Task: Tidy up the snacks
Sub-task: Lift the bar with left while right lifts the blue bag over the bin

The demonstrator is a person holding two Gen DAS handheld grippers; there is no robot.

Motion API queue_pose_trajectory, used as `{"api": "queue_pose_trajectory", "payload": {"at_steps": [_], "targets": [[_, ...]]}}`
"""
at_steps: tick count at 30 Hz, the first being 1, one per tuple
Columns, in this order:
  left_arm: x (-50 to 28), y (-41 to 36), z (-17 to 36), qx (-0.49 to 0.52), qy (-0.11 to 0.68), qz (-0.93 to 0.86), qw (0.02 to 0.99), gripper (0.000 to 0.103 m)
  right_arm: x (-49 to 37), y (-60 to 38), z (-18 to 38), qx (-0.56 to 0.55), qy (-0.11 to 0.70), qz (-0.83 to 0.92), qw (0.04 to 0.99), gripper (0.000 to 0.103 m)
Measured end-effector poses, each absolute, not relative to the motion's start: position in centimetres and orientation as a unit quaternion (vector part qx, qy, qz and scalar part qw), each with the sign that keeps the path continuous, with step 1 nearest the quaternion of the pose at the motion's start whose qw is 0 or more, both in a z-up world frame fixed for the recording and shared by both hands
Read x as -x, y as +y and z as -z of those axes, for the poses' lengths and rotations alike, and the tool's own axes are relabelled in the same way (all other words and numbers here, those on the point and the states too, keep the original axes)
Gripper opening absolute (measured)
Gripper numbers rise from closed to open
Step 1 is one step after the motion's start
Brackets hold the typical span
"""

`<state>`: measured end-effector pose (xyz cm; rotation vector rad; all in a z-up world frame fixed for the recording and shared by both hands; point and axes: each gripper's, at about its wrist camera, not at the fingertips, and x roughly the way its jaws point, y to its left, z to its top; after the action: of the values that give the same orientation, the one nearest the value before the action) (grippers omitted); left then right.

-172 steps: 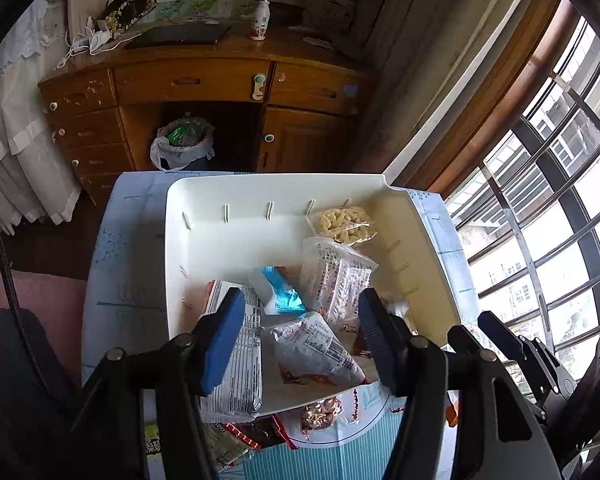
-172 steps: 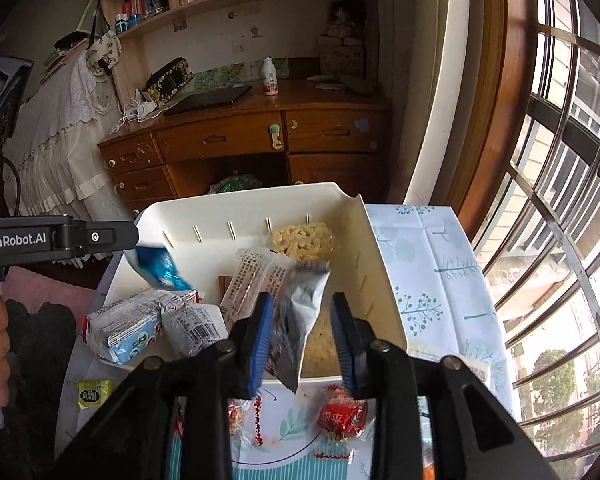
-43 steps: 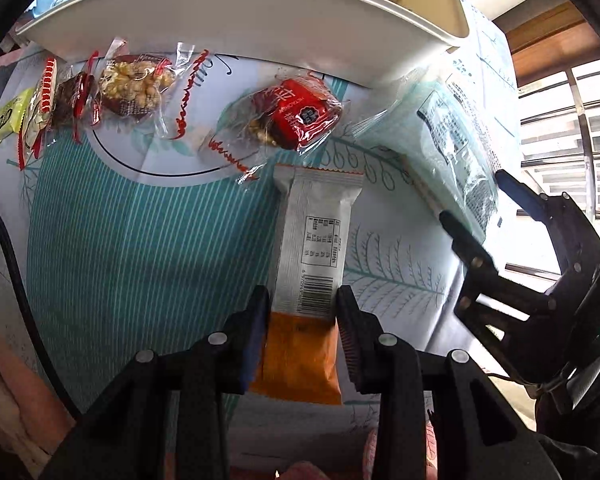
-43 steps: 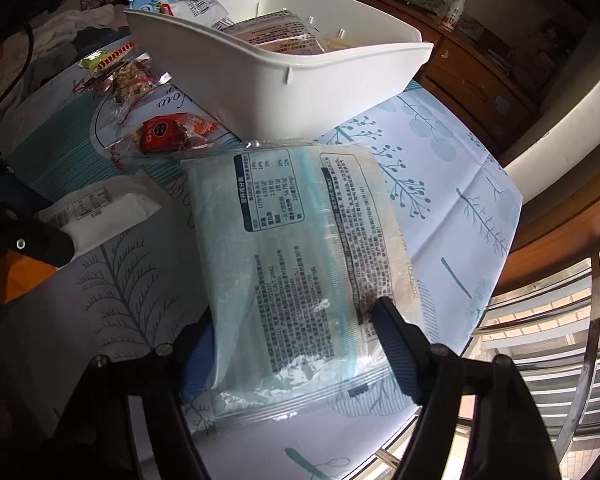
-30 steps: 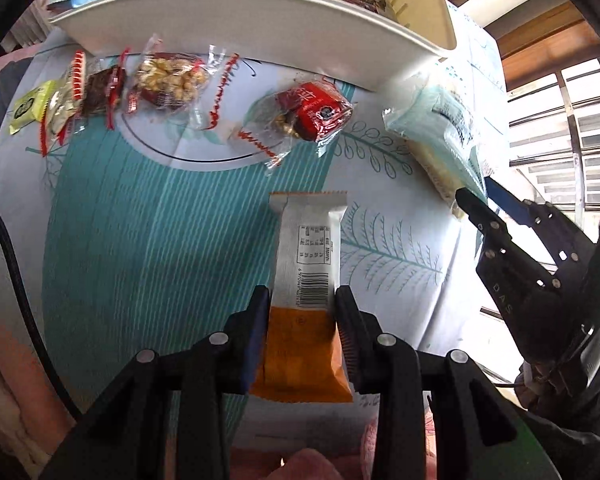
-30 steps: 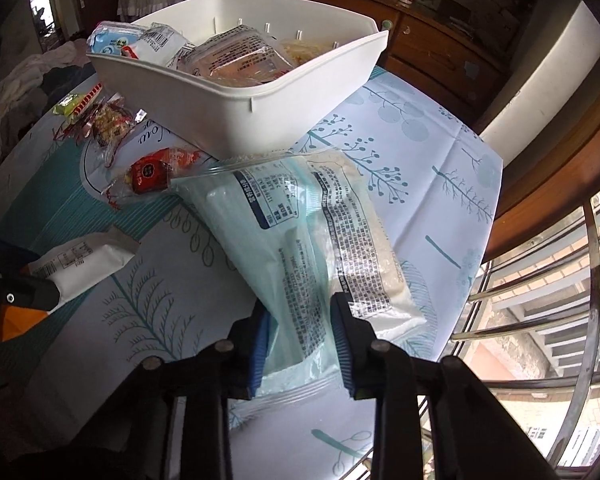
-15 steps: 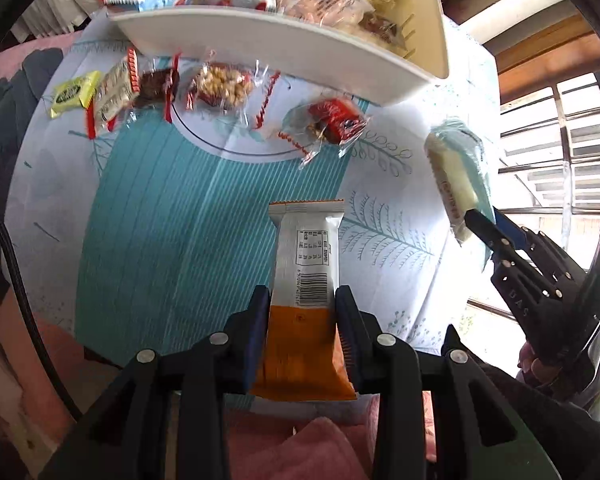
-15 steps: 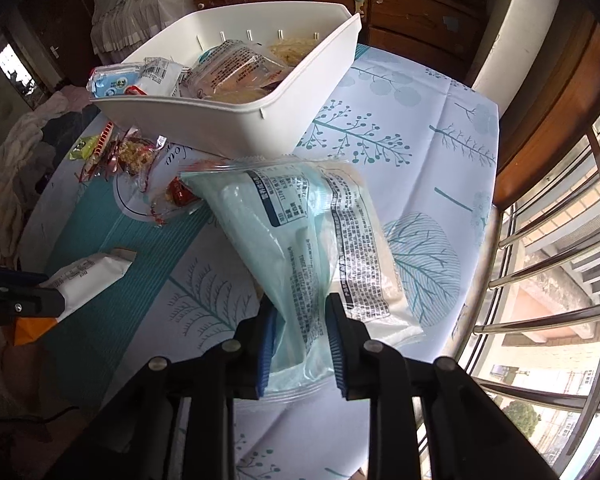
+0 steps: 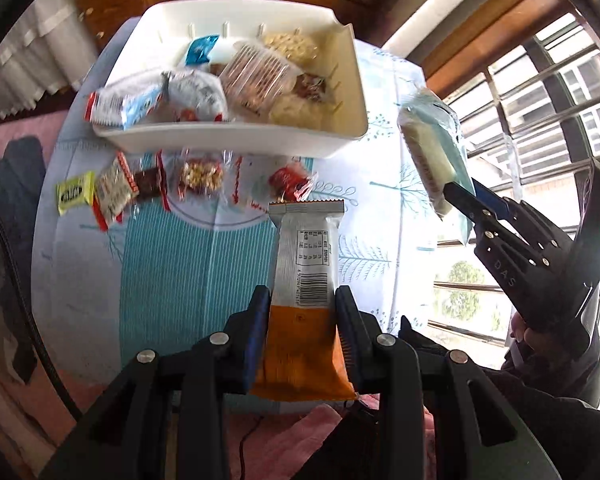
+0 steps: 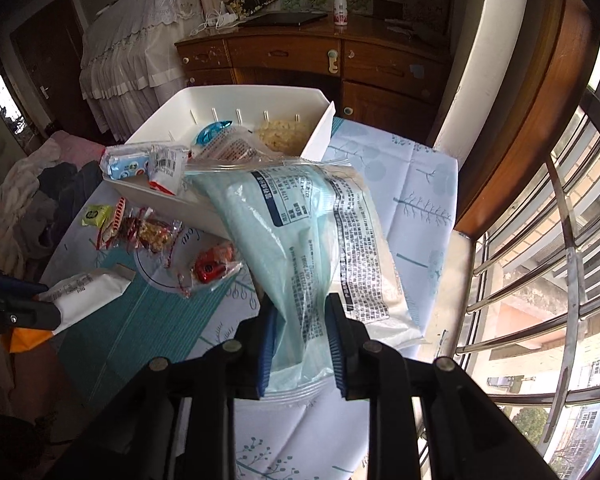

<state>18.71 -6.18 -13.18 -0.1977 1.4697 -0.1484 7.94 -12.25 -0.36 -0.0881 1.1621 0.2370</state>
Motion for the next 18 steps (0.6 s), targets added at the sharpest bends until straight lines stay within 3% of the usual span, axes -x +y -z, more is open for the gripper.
{"api": "queue_pose_trajectory", "payload": {"at_steps": [18], "targets": [[-27.4,0.5,7.3,0.045,0.594,0.128,0.793,0.032,-11.7,-5.4,-3.1,-0.009,0.492,-0.05,0.869,0.024]]}}
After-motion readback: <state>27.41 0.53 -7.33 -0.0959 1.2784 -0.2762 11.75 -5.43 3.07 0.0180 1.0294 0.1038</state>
